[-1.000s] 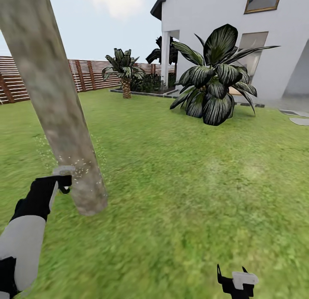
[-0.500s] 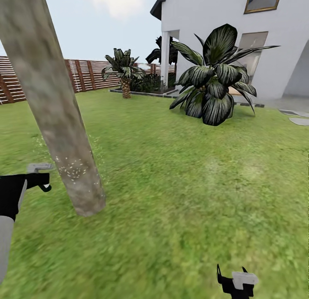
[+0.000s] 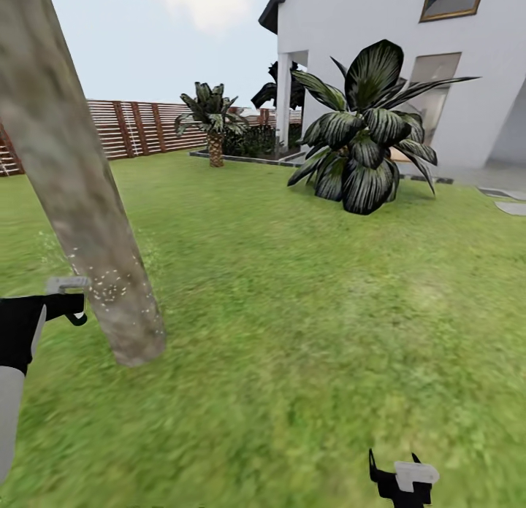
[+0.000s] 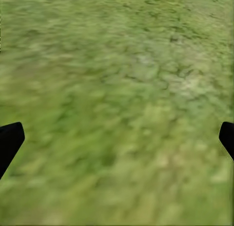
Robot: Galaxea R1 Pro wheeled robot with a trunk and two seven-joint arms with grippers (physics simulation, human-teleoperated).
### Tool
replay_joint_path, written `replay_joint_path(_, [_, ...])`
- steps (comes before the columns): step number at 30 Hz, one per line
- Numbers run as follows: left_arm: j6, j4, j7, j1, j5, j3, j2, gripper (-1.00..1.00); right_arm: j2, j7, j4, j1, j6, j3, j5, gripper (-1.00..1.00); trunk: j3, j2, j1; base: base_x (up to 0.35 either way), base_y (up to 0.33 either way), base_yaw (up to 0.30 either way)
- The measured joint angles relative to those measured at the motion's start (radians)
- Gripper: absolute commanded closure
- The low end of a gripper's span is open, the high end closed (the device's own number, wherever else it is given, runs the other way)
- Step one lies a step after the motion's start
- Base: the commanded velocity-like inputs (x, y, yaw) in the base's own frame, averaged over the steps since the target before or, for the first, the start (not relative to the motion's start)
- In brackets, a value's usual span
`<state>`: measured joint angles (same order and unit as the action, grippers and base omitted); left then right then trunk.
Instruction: In the garden, pick up the pesticide atomizer on the floor and spray pesticide onto both trees until each tree trunk is fully covered.
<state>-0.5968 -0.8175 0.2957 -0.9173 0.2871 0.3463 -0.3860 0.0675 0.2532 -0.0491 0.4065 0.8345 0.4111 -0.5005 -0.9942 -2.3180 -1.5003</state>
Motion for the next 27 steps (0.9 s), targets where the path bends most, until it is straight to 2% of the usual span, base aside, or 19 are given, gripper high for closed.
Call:
replay_joint_path(7, [-0.001,0.001,-0.001,0.000,0.001,0.000,0.001,1.00,0.000,0.000,0.000,0.000,0.000,0.000,-0.001,-1.00,0.000,0.000,0.000,0.019,-0.273,0.240])
replay_joint_path(27, [-0.005,0.005,-0.003,0.000,0.004,-0.001,0.003,1.00,0.001,0.000,0.000,0.000,0.000,0.000,-0.001,-1.00,0.000,0.000,0.000,0.200,-0.231,0.005])
